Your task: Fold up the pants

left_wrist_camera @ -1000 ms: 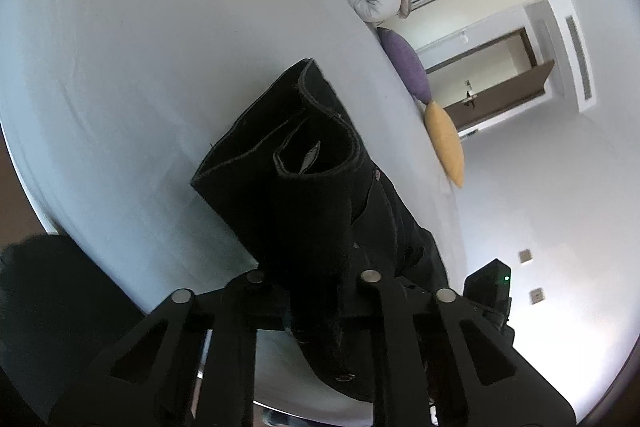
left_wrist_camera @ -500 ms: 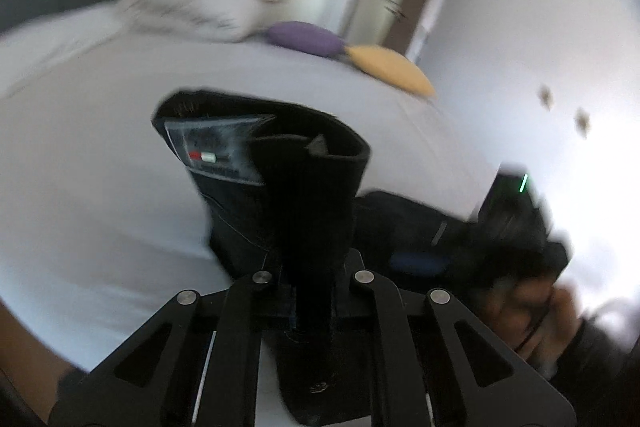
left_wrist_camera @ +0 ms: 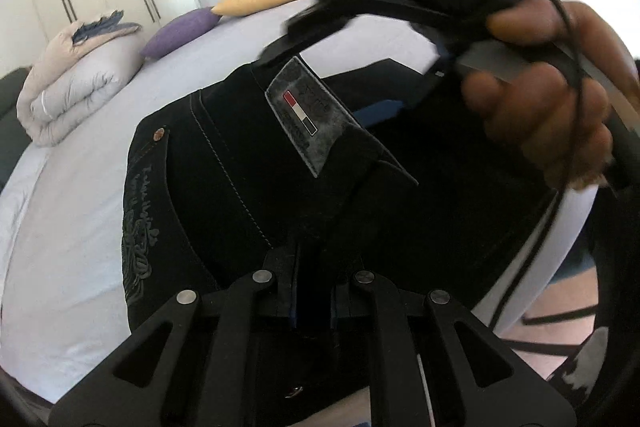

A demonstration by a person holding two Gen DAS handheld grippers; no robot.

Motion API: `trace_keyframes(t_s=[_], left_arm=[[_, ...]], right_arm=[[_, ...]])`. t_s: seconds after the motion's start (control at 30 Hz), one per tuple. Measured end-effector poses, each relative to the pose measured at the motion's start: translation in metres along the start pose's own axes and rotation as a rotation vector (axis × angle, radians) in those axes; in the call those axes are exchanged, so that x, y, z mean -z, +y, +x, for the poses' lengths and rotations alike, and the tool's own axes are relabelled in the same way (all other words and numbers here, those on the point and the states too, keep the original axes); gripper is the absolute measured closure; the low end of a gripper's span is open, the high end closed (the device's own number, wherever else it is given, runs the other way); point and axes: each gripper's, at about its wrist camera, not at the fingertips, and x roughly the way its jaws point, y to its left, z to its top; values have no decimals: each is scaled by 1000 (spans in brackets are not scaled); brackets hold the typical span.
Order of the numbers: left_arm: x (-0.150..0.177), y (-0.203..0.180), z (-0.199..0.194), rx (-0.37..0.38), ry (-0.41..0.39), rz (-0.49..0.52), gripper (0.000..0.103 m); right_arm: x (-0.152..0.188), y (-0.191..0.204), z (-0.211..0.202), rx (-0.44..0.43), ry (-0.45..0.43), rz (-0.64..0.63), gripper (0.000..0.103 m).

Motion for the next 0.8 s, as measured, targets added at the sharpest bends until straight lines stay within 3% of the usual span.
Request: trace_keyframes(t_s=[0.1,0.17,0.23,0.27,0.53,0.8], left_arm=[[-2,-1,6,14,19,-12,95],[0,-2,8,20,23,-13,95],[-1,-4,5,24,23,-6,95],[-2,-7,5,31,22,-3,95],[-29,-39,4,97,-7,60,95],[-56,-85,17,150,-12,135,95]], right_arm=[[-1,8,7,46,12,-37,29],[-3,12,13,115,26,-57,61],[-4,6,14,165,36,-53,83],[-3,4,13,193,30,-58,86],[2,6,-31,280,-35,-168,89],[-9,-18,-71,290,-82,-154,90]])
